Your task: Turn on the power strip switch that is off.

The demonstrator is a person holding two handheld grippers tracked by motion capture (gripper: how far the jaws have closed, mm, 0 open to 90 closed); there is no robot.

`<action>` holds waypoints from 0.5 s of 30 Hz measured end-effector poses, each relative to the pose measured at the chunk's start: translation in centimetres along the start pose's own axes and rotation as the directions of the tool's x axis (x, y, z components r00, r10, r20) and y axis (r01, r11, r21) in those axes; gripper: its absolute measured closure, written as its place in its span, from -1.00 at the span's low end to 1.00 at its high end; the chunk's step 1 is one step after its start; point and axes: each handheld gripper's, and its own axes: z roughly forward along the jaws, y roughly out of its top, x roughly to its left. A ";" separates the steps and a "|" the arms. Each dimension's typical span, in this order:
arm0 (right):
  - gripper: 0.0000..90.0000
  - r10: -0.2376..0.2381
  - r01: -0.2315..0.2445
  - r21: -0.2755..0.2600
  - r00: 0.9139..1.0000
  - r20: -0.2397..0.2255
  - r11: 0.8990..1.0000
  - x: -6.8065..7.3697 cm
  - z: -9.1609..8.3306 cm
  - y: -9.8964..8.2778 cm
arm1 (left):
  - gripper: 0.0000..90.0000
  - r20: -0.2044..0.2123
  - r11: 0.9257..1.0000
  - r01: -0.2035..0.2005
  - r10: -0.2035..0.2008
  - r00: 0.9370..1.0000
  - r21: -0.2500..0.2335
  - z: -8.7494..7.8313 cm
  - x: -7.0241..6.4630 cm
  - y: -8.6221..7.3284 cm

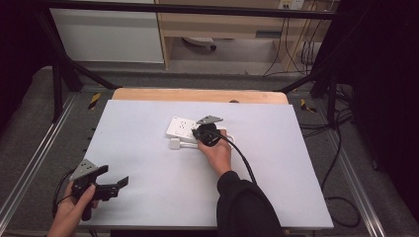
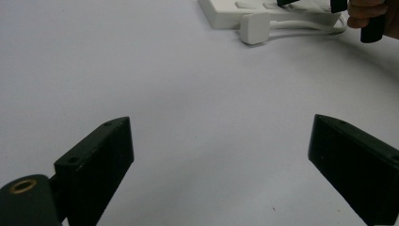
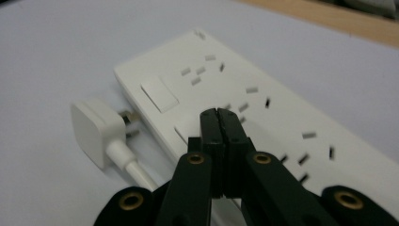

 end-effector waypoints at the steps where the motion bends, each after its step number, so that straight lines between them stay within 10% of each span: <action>1: 1.00 0.000 0.000 0.000 1.000 0.000 1.000 0.0 0.0 0.0 | -0.84 0.000 1.000 0.000 0.000 1.000 0.000 0.0 0.0 0.0; 15: 1.00 0.014 -0.014 -0.001 1.000 0.008 1.000 -0.4 -0.2 0.0 | -0.84 0.001 1.000 -0.002 0.002 1.000 0.000 0.0 0.0 0.0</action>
